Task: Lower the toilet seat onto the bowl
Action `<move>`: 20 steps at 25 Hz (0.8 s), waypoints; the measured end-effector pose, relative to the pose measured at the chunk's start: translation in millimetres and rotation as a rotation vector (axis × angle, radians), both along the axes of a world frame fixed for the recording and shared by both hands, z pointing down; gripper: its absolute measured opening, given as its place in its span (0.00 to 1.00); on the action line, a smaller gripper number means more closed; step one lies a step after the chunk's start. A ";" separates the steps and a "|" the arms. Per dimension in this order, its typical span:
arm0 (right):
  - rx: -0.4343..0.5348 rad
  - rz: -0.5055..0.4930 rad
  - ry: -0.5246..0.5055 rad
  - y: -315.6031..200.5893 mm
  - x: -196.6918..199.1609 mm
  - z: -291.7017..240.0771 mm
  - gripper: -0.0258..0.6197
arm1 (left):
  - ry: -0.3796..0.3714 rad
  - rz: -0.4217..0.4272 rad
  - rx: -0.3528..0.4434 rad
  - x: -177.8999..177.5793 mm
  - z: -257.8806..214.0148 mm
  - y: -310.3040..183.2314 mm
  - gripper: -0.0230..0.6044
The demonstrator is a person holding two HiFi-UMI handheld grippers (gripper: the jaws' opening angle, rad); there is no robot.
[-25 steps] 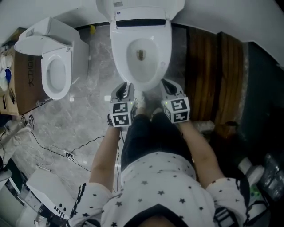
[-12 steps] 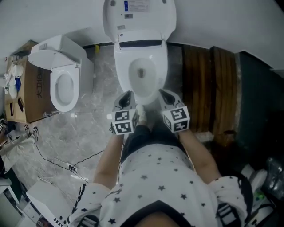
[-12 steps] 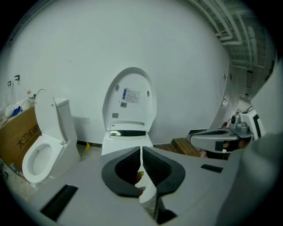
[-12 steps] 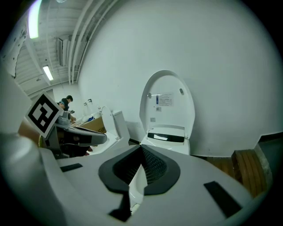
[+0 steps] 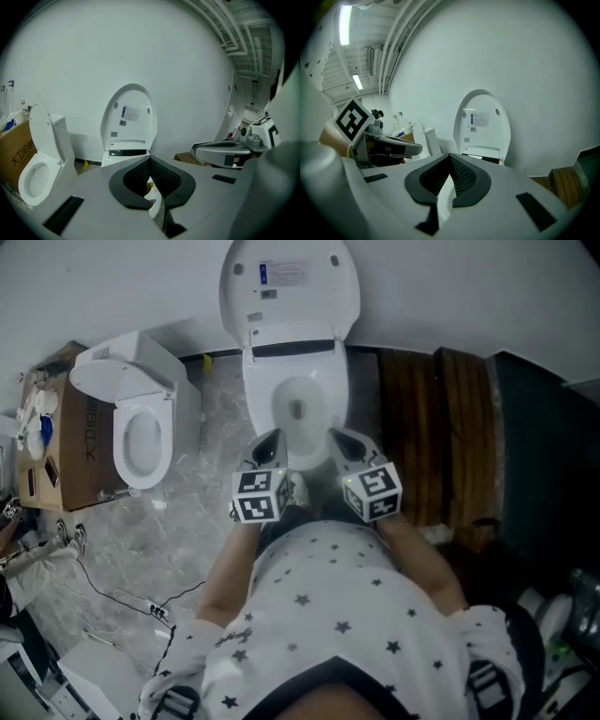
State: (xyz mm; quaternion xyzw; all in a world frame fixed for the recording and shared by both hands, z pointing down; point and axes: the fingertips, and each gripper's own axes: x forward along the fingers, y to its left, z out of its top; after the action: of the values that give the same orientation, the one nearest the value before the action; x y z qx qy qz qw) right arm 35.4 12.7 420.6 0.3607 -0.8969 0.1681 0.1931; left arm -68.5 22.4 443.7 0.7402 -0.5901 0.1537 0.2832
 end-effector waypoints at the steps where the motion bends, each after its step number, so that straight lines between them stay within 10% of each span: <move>1: 0.004 0.004 -0.010 0.9 0.4 -4.9 0.05 | -0.004 0.005 0.004 0.0 -3.4 1.3 0.04; 20: 0.039 0.014 -0.053 14.4 2.8 -38.6 0.05 | 0.001 0.036 0.039 0.8 -27.5 17.3 0.04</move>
State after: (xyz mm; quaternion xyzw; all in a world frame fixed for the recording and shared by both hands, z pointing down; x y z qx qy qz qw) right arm 38.2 27.1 382.1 0.3660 -0.9022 0.1617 0.1609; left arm -67.7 39.7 416.3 0.7562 -0.5795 0.1467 0.2661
